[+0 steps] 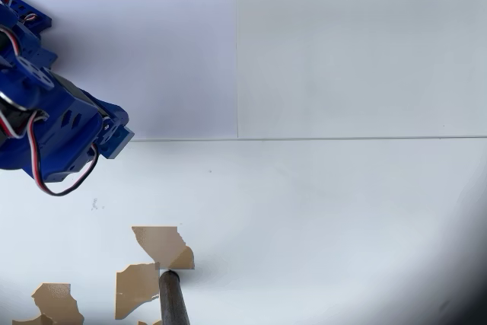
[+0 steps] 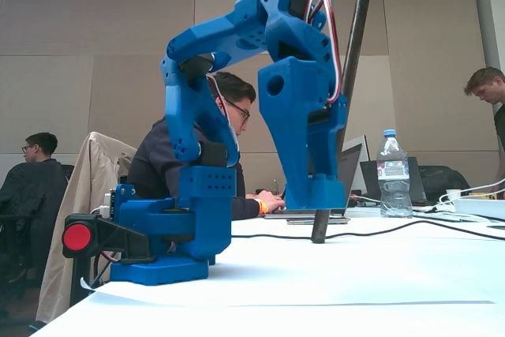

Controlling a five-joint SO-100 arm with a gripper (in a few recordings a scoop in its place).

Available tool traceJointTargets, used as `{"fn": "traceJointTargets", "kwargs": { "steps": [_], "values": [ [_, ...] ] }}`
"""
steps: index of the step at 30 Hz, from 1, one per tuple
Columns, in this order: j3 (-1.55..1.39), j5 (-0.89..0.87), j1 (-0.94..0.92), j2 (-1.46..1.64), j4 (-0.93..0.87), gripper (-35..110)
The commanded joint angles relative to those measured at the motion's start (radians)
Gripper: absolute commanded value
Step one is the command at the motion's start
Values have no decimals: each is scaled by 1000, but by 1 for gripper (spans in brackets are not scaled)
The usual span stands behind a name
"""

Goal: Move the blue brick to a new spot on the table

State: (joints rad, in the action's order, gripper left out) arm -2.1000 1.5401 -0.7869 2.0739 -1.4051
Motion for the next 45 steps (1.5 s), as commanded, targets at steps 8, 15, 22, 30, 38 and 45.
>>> {"fn": "traceJointTargets", "kwargs": {
  "steps": [8, 15, 22, 30, 38, 45],
  "values": [
    [170, 118, -365, -176, 26, 5],
    [408, 124, -503, -460, 49, 5],
    [482, 152, -607, -555, 58, 5],
    [428, 163, -724, -603, 137, 5],
    [383, 155, -761, -641, 170, 5],
    [143, 198, -764, -462, 229, 5]
  ]
}}
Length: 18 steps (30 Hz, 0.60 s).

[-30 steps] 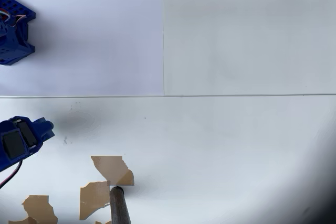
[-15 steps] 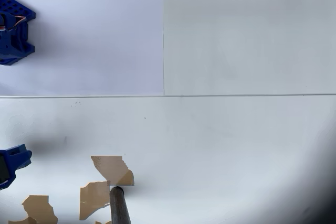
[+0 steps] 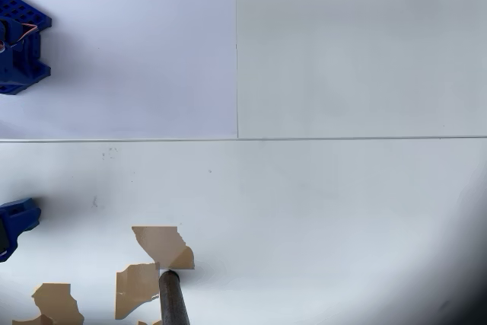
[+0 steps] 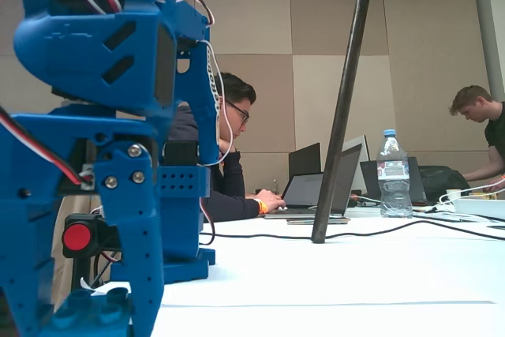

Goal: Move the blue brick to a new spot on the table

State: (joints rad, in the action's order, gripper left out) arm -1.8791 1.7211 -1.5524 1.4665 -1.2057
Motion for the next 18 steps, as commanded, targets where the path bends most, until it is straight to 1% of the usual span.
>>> {"fn": "traceJointTargets", "kwargs": {
  "steps": [1, 18],
  "values": [
    [-106, 18, 0, 161, 43, 5],
    [-287, 23, 49, 298, 123, 5]
  ]
}}
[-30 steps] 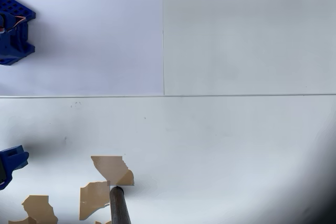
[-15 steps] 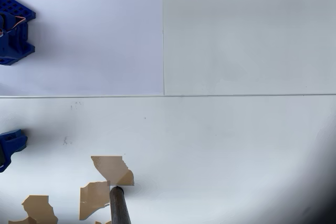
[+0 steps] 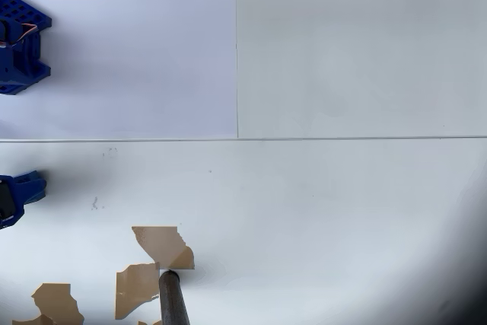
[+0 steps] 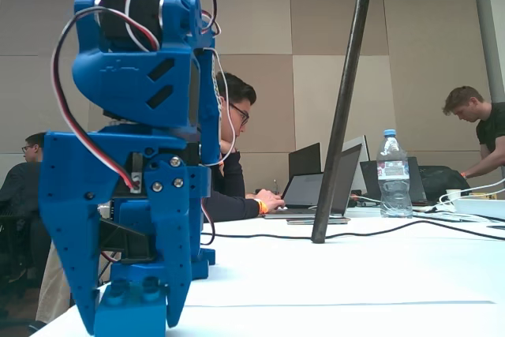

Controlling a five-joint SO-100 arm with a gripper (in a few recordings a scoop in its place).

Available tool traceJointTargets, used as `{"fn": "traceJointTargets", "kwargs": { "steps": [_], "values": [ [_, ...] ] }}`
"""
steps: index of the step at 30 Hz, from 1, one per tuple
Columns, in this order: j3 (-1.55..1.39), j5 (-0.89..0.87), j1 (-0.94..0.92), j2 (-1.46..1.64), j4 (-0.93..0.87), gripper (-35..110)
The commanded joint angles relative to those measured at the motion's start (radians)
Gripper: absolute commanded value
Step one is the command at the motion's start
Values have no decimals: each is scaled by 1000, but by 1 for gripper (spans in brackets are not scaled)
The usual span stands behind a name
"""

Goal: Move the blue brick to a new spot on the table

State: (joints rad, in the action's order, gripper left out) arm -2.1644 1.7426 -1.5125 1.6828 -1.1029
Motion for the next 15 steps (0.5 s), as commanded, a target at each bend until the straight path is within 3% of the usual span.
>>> {"fn": "traceJointTargets", "kwargs": {
  "steps": [1, 4, 9, 15],
  "values": [
    [-9, 2, 14, 81, 32, 5],
    [-23, 8, 23, 74, 60, 6],
    [-49, 25, 26, 87, 98, 21],
    [-57, 63, 26, 189, 52, 30]
  ]
}}
